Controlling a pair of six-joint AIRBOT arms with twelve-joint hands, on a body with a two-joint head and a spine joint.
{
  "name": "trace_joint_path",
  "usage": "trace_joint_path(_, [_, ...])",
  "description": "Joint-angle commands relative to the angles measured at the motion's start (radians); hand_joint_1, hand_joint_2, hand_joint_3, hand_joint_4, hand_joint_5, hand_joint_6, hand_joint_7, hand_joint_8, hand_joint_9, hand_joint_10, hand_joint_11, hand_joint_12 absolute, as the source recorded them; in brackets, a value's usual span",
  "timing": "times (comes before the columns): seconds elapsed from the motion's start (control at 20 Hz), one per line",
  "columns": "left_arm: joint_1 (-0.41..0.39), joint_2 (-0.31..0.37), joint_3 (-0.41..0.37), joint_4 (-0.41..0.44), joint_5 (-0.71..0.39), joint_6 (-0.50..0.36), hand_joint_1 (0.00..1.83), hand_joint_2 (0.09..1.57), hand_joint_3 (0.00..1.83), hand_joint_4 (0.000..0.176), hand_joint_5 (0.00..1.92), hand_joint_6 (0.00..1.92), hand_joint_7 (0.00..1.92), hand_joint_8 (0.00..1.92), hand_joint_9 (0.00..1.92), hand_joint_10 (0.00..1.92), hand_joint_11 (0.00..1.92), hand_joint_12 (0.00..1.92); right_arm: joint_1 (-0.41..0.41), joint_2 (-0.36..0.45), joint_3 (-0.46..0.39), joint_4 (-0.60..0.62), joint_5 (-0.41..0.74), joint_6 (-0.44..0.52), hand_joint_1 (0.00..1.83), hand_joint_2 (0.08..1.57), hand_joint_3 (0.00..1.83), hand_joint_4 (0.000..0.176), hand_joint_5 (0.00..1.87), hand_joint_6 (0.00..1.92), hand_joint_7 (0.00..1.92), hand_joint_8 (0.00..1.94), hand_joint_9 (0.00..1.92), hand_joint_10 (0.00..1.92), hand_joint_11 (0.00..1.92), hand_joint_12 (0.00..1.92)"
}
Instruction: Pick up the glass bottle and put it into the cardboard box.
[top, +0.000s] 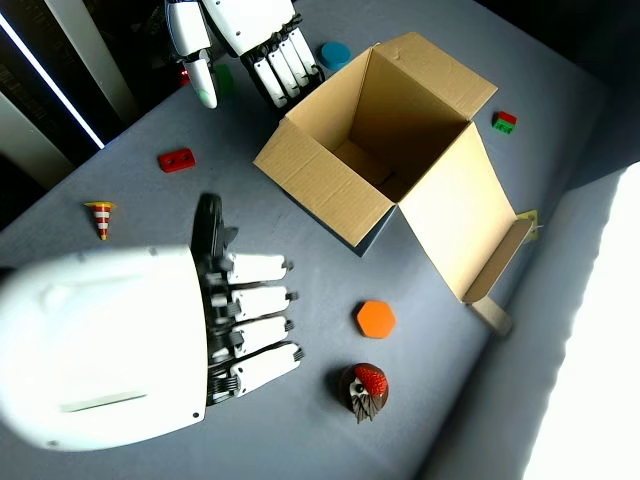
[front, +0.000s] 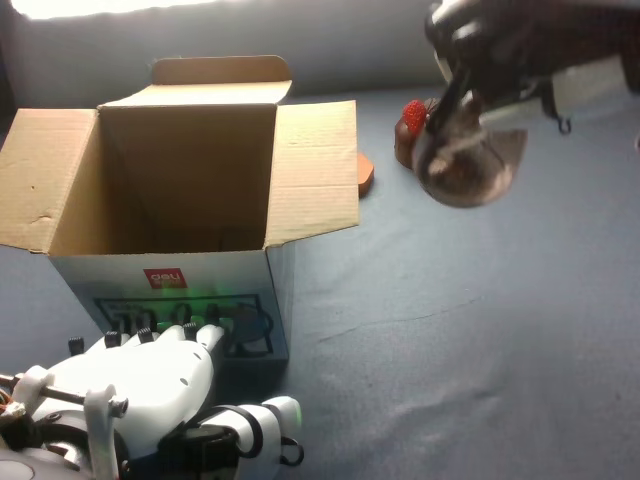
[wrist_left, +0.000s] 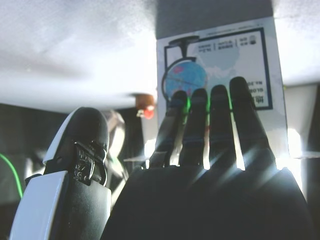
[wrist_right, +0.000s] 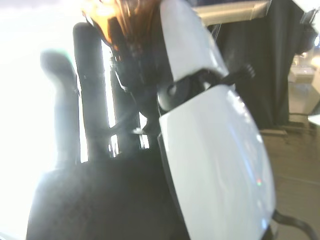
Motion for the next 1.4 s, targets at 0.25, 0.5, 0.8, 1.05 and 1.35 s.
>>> trace_joint_path(0.25, [-0.001, 0.006, 0.004, 0.098, -0.008, -0.004, 0.00, 1.33, 0.00, 0.000, 0.03, 0.00, 0.02, 0.00, 0.03, 0.00, 0.00, 0.34, 0.078, 0.014, -0.011, -0.017, 0.055, 0.063, 1.16, 1.24, 0.00, 0.000, 0.66, 1.52, 0.86, 1.23, 0.83, 1.37, 0.54, 1.82])
trace_joint_path(0.5, [0.005, 0.006, 0.006, 0.105, -0.006, -0.011, 0.00, 1.33, 0.00, 0.000, 0.03, 0.01, 0.02, 0.00, 0.03, 0.00, 0.00, 0.34, 0.121, 0.017, -0.026, -0.020, 0.055, 0.063, 1.16, 1.24, 0.00, 0.000, 0.68, 1.50, 0.86, 1.23, 0.84, 1.38, 0.55, 1.83])
trace_joint_path(0.8, [0.009, 0.008, 0.006, 0.117, -0.006, -0.029, 0.00, 1.33, 0.00, 0.000, 0.03, 0.00, 0.01, 0.00, 0.03, 0.00, 0.00, 0.33, 0.158, 0.019, -0.054, -0.020, 0.052, 0.063, 1.16, 1.24, 0.00, 0.000, 0.67, 1.51, 0.87, 1.22, 0.84, 1.38, 0.55, 1.83])
trace_joint_path(1.05, [0.010, 0.009, 0.005, 0.120, -0.003, -0.030, 0.00, 1.33, 0.00, 0.000, 0.02, 0.00, 0.01, 0.00, 0.03, 0.00, 0.00, 0.33, 0.182, 0.011, -0.081, -0.018, 0.037, 0.064, 1.16, 1.24, 0.00, 0.000, 0.67, 1.51, 0.87, 1.22, 0.84, 1.38, 0.56, 1.83])
trace_joint_path(1.35, [0.015, 0.009, 0.014, 0.120, 0.008, -0.036, 0.00, 1.33, 0.00, 0.000, 0.02, 0.00, 0.01, 0.00, 0.03, 0.00, 0.00, 0.33, 0.208, -0.038, -0.075, 0.022, 0.033, 0.058, 1.16, 1.24, 0.00, 0.000, 0.67, 1.51, 0.87, 1.23, 0.84, 1.39, 0.56, 1.83])
